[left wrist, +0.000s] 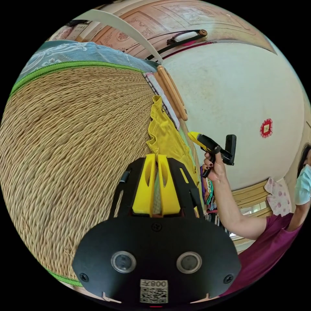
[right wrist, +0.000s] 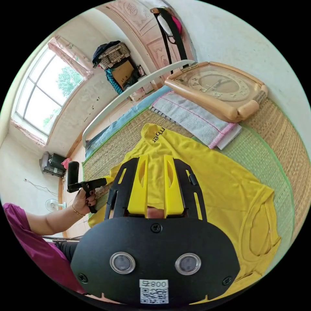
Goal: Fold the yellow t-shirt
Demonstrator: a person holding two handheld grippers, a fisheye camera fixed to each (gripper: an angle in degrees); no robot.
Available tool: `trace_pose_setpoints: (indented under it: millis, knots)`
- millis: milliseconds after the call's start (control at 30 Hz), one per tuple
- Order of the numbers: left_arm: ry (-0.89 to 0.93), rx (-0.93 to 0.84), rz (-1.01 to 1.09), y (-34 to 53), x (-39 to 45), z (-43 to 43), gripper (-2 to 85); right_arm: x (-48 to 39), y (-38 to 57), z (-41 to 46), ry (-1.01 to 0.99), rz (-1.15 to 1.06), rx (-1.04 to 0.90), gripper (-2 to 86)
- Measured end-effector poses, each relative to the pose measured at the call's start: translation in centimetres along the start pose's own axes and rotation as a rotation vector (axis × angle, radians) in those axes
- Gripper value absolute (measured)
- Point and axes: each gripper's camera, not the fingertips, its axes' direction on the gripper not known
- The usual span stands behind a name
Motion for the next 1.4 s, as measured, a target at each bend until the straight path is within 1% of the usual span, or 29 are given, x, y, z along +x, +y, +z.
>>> trace_pose_setpoints:
  millis: [167, 300, 367, 467, 533, 667, 900, 1167, 1267, 1400]
  knots:
    - [0.016, 0.0, 0.014, -0.5, 0.4, -2.4, 0.9, -4.0, -8.3, 7.1, 0.07, -0.046, -0.053, 9.4]
    - [0.031, -0.017, 0.026, -1.0, 1.1, -3.8, 0.8, -6.4, -12.3, 11.3, 0.106, -0.063, -0.09, 10.0]
    - [0.04, -0.015, 0.025, -1.1, 1.3, -4.4, 0.8, -7.6, -14.1, 13.8, 0.187, -0.075, -0.118, 9.6]
    - [0.054, -0.02, 0.028, -1.2, 1.8, -5.1, 0.7, -7.9, -15.1, 17.5, 0.248, -0.076, -0.215, 8.6]
    - [0.062, -0.018, 0.028, -1.2, 2.3, -5.6, 0.7, -8.1, -14.9, 17.7, 0.299, -0.075, -0.171, 7.1]
    - [0.068, -0.018, 0.029, -1.1, 3.2, -6.1, 0.7, -7.3, -15.0, 18.4, 0.299, -0.062, -0.157, 3.6]
    - [0.074, -0.017, 0.027, -0.5, 5.4, -6.1, 0.7, -4.6, -15.0, 17.5, 0.192, -0.013, -0.15, 1.7]
    - [0.079, -0.018, 0.014, 0.7, 8.6, -5.0, 0.7, 0.2, -12.2, 10.9, 0.017, 0.073, -0.028, 1.2]
    - [0.06, -0.019, 0.088, 1.4, 11.9, -4.8, 0.7, 2.4, -10.4, 7.2, -0.06, 0.09, 0.032, 1.2]
    - [0.072, -0.038, 0.301, 2.1, 19.6, -3.8, 0.8, 6.1, -6.7, 2.0, -0.133, 0.116, 0.123, 1.3]
